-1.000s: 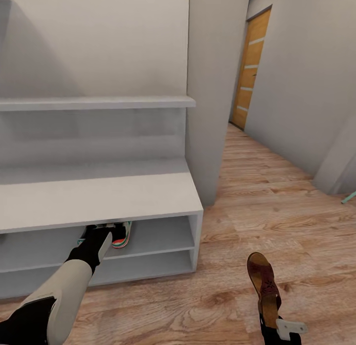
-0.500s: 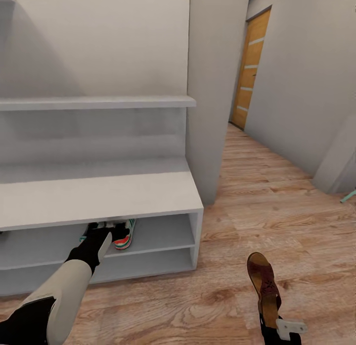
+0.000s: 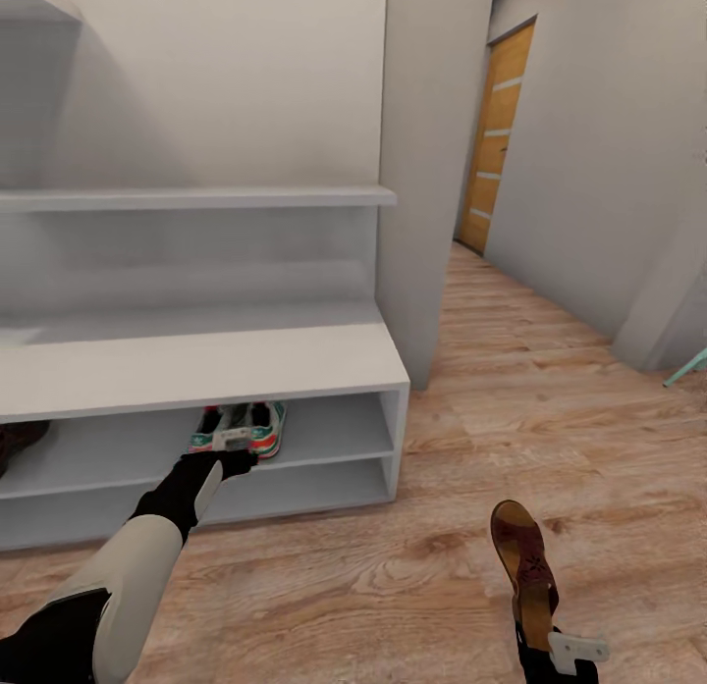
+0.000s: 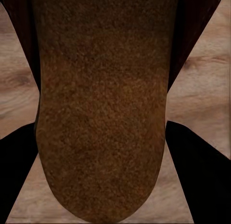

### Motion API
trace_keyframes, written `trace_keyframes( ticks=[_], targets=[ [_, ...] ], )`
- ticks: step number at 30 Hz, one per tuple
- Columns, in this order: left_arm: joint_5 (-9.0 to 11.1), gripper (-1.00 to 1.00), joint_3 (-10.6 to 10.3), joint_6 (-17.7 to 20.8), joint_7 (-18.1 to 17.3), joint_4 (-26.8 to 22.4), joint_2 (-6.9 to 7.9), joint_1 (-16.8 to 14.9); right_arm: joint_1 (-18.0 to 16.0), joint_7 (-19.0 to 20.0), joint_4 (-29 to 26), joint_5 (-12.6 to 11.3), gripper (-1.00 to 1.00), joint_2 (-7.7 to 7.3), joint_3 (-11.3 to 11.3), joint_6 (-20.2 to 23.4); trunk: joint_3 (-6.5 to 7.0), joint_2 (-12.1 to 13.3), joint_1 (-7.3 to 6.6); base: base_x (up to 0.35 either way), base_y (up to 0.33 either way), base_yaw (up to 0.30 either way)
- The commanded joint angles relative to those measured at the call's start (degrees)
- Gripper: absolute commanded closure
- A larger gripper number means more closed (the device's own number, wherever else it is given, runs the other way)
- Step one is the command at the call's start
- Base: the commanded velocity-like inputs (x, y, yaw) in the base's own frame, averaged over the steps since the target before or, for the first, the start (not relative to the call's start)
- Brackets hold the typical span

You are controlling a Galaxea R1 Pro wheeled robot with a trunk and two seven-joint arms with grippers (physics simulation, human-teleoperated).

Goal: Pick up the two gym shoes and the two sandals from the corridor floor and place them onto the hallstand (shoe rack) in the corridor, making sure they are on the rack and not on the floor. Arrange them so the two gym shoes are next to each other and the two sandals are next to each other.

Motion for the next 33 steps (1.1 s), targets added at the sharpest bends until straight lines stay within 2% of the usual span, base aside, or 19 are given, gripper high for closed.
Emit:
trace_keyframes(
  ticks=[1,7,10,14,15,16,17,18,19,20,22,25,29,30,33],
  targets=[
    [-0.5,-1.0,0.26,0.26,-0.16,-0.12,-0.04,-0.02,-0.03,-0.27,0.02,0.3,1.0,0.0,-0.02,-0.13,-0.05,-0.02,-0.05,-0.316,0.09,0.0],
    [-0.32,-1.0,0.34,-4.24,-0.38,0.08,0.06,0.92,-0.03,-0.27,0.05,0.3,1.0,0.0,-0.02,-0.13,-0.05,-0.02,-0.05,-0.31,0.133,0.0],
    [0.13,-1.0,0.47,-6.34,-1.2,-0.02,1.88,3.88,-0.03,-0.27,0.09,0.3,1.0,0.0,-0.02,-0.13,-0.05,-0.02,-0.05,-0.287,0.2,0.0],
    [0.26,-1.0,0.59,-10.07,-5.71,0.05,3.43,7.11,-0.03,-0.27,0.1,0.3,1.0,0.0,-0.01,-0.13,-0.05,-0.02,-0.05,-0.28,0.216,0.0],
    [0.3,-1.0,0.68,-11.59,-7.87,0.07,4.22,8.45,-0.03,-0.27,0.1,0.3,1.0,0.0,-0.01,-0.13,-0.05,-0.02,-0.05,-0.279,0.218,0.0],
    [0.64,-1.0,0.8,-14.29,-12.41,0.22,6.5,11.15,-0.03,-0.27,0.11,0.3,1.0,0.0,-0.01,-0.13,-0.05,-0.02,-0.05,-0.278,0.219,0.0],
    [1.12,-1.0,0.84,-15.54,-14.56,0.41,7.68,12.44,-0.03,-0.27,0.11,0.3,1.0,0.0,-0.02,-0.13,-0.05,-0.02,-0.05,-0.278,0.22,0.0],
    [1.49,-1.0,0.89,-16.18,-15.59,0.49,8.25,13.09,-0.03,-0.27,0.11,0.32,1.0,0.0,-0.02,-0.13,-0.05,-0.02,-0.05,-0.278,0.22,0.0],
    [2.46,-1.0,1.09,-17.58,-17.55,0.6,9.34,14.49,-0.03,-0.27,0.12,0.32,1.0,0.0,-0.02,-0.13,-0.05,-0.02,-0.05,-0.278,0.22,0.0],
    [3.07,-1.0,1.24,-18.32,-18.48,0.64,9.84,15.28,-0.03,-0.27,0.12,0.32,1.0,0.0,0.0,-0.13,-0.05,-0.02,-0.05,-0.278,0.22,0.0],
    [5.84,-1.0,1.96,-21.64,-22.26,0.73,11.81,18.83,-0.03,-0.27,0.16,0.36,1.0,0.0,0.04,-0.13,-0.05,-0.02,-0.05,-0.278,0.22,0.0],
    [8.37,-1.0,2.48,-24.93,-26.38,0.79,13.57,22.31,-0.03,-0.27,0.18,0.38,1.0,0.0,0.06,-0.13,-0.05,-0.02,-0.05,-0.277,0.221,0.0],
    [10.95,-1.0,2.76,-28.68,-30.5,0.85,15.33,26.15,-0.03,-0.25,0.19,0.38,1.0,0.0,0.06,-0.13,-0.05,-0.02,-0.05,-0.276,0.222,0.0],
    [13.27,-1.0,2.85,-32.01,-32.3,0.87,16.06,29.83,-0.03,-0.26,0.19,0.39,1.0,0.0,0.07,-0.13,-0.05,-0.02,-0.05,-0.233,0.238,0.0],
    [14.89,-1.0,2.88,-34.52,-32.93,0.91,16.25,32.45,-0.03,-0.27,0.21,0.39,1.0,0.0,0.07,-0.13,-0.05,-0.02,-0.05,-0.223,0.242,0.0]
  ],
)
